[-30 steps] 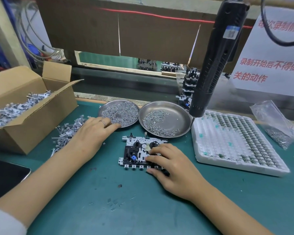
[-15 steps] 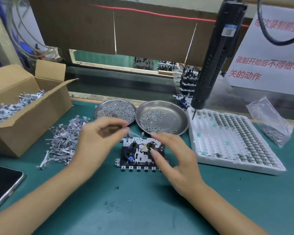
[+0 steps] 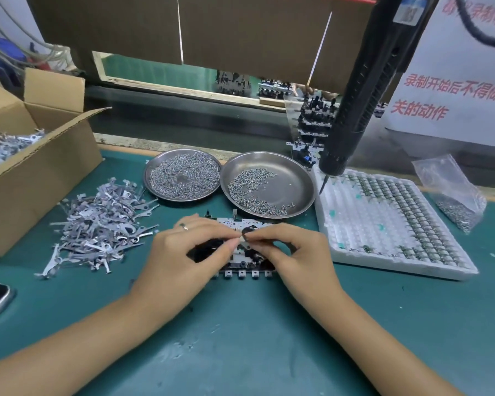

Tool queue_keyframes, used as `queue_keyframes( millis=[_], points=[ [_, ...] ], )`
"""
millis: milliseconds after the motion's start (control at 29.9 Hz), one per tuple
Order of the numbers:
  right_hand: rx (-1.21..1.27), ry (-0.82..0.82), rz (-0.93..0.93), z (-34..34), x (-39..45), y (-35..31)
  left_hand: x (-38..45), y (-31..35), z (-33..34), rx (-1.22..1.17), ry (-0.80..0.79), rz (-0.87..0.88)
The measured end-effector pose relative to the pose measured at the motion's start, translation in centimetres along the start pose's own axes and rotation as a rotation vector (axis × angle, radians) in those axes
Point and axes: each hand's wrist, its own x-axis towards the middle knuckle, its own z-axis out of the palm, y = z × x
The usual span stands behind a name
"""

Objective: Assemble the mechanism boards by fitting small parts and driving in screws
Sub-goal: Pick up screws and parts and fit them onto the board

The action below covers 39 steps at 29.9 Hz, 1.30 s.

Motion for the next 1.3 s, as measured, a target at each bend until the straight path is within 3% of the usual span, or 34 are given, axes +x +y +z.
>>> queue_keyframes(
  millis=[234,334,568,935,1169,1302],
  points=[
    [-0.06,-0.104,0.047,-0.1,-0.2,-0.4,0.1,-0.5,-0.7,0.003,-0.088,-0.175],
    [-0.134,-0.123,-0.039,-0.2,-0.5,-0.6,0.3,-0.8,-0.9,-0.01,-0.126,-0.222],
    [-0.208,-0.193,-0.134,-0.3,-0.8,-0.7,0.4,-0.9,-1.1,-0.036,-0.168,-0.235],
    [-0.272,-0.091,-0.294,0.5,-1.3,0.4,0.6,-0.5,-1.4,0.003,-0.216,-0.2],
    [-0.008,0.106,0.0,0.3,-0.7,0.6,1.0,-0.9,-1.6,-0.092,-0.306,-0.26],
    [-0.011,0.104,-0.002,0.2,-0.7,0.4,1.3,-0.8,-2.0,-0.076,-0.369,-0.254]
  ],
)
